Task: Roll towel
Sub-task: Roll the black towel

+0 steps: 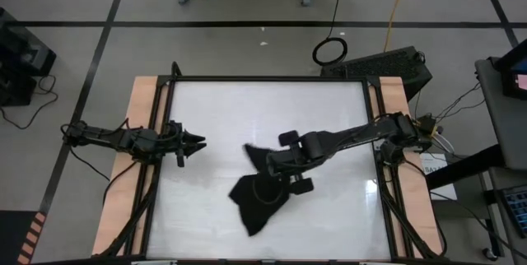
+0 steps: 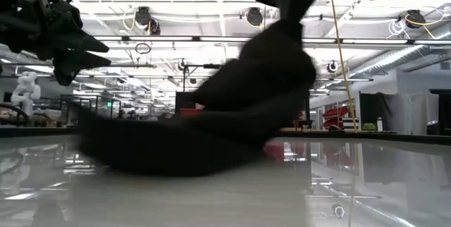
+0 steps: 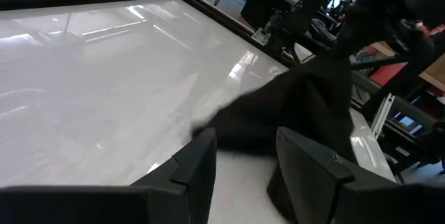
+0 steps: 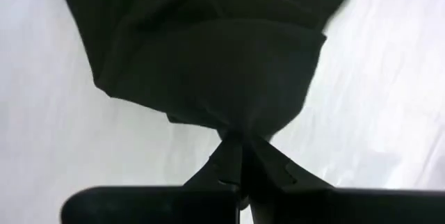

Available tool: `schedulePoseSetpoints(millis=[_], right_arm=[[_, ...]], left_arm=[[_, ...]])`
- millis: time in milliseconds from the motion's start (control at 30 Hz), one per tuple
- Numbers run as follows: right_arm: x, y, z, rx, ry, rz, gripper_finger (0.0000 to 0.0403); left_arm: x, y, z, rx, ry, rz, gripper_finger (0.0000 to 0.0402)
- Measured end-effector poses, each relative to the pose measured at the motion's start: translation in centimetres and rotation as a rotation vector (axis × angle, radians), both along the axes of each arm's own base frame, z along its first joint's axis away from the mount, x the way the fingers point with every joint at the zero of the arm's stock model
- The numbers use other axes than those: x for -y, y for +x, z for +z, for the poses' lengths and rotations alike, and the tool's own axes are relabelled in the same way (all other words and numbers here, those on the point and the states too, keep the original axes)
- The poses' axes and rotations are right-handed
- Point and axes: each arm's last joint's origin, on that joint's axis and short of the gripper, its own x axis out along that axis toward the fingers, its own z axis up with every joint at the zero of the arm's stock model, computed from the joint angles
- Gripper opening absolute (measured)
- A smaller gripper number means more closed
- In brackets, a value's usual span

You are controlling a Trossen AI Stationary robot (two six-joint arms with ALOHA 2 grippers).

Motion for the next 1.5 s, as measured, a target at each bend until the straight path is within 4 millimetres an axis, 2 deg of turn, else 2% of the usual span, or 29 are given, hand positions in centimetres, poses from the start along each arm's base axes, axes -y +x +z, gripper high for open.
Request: schedulePoseSetpoints(millis=[133,433,533,667,767,967,1133,1367,1500], right_arm=[[-0.7,-0.3,-0.2,-0.028,-0.003,-0.017,0.0000],[-1.7,-0.1,-0.1,0.024,0.013,0.002,0.0000],[-2.1,0.1,-0.1,0.055,0.027,0.015,0.0000],[-2.4,0.4,0.0,0.090,0.044,-0.004,0.0000],[-2.6,0.5,0.0,0.105,0.051,-0.011,0.0000],[-3.0,0.7,0.1,0.141,0.069,-0.022,0.0000],[-3.0,0.7,0.2,0.146,0.080,-0.058,0.0000],[-3.0,0.8,0.2,0.158,0.093,-0.100,0.0000],[-3.0,1.0,0.3,0.186,0.082,-0.122,0.0000]], left_arm=[[-0.1,0.0,0.0,0.005,0.008,0.029,0.0157],[-0.2,0.0,0.1,0.015,0.017,0.071,0.0157],[-0.3,0.1,0.9,0.097,0.024,0.130,0.0157],[0.2,0.6,2.3,0.219,0.068,-0.030,0.0157],[0.5,1.1,2.5,0.228,0.120,-0.128,0.0157],[1.1,2.9,1.6,0.125,0.250,-0.233,0.0157],[1.7,4.4,0.9,0.091,0.272,-0.326,0.0157],[2.3,6.2,-1.8,-0.086,0.277,-0.377,0.0157],[3.2,7.1,-3.0,-0.108,0.306,-0.428,0.0157]])
